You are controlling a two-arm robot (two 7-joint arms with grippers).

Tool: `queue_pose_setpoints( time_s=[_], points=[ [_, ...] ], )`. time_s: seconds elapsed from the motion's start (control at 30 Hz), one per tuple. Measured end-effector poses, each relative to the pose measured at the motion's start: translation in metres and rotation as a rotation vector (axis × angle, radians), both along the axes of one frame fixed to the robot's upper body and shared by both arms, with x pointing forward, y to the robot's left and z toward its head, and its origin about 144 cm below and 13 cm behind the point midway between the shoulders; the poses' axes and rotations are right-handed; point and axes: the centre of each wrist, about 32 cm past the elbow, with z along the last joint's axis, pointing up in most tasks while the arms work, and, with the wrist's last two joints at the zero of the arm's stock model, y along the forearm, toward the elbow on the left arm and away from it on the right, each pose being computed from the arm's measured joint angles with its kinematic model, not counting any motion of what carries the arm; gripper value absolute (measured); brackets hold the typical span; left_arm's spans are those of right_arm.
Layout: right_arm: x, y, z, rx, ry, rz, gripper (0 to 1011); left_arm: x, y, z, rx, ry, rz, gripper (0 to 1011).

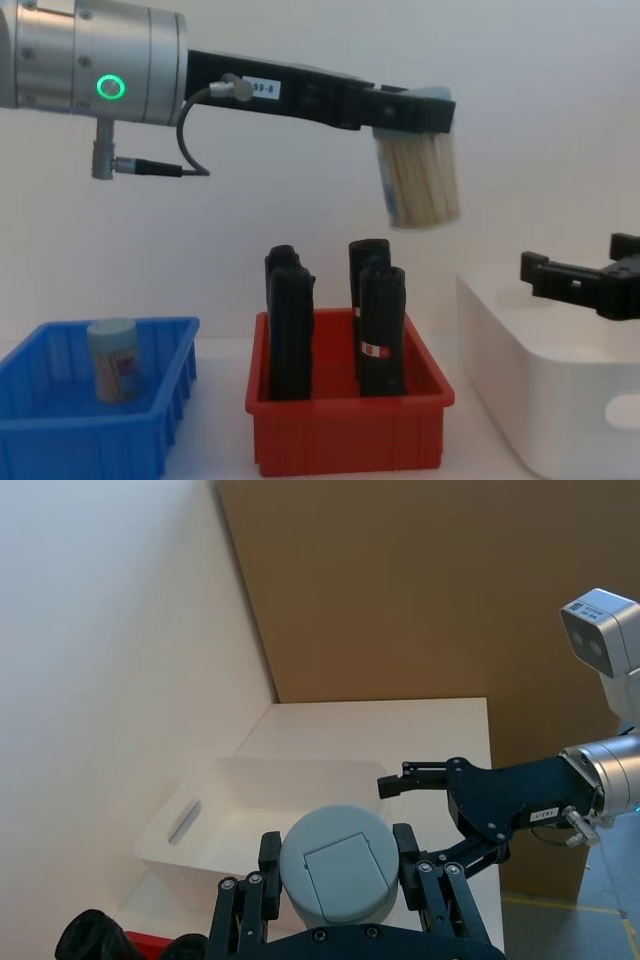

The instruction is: Pick the cotton swabs from the blue box and place them into the white box.

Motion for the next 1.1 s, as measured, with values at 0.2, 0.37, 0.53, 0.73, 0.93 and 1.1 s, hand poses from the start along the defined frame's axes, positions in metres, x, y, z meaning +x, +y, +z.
queue_pose_setpoints(
  time_s=[0.2, 0.37, 0.53, 0.73, 0.93, 1.1],
  points=[
    [0.000, 0.001, 0.004, -0.018, 0.001, 0.043, 1002, 0.000, -0.003, 0.002, 0.000, 0.000, -0.018, 673],
    [-0.001, 0.000, 0.006, -0.031, 0.007, 0.072, 1002, 0.001, -0.004, 0.003, 0.000, 0.000, -0.028, 673],
    [-0.002, -0.001, 0.006, -0.040, 0.012, 0.092, 1002, 0.001, -0.005, 0.004, 0.000, 0.000, -0.034, 674],
    [-0.004, -0.003, 0.009, -0.058, 0.018, 0.151, 1002, 0.001, -0.006, 0.005, 0.000, 0.000, -0.041, 673],
    [-0.003, -0.004, 0.014, -0.066, 0.009, 0.198, 1002, 0.001, -0.006, 0.005, 0.001, 0.001, -0.043, 673],
    [0.000, -0.004, 0.021, -0.071, -0.006, 0.232, 1002, 0.001, -0.007, 0.005, 0.001, 0.000, -0.045, 673]
  ],
)
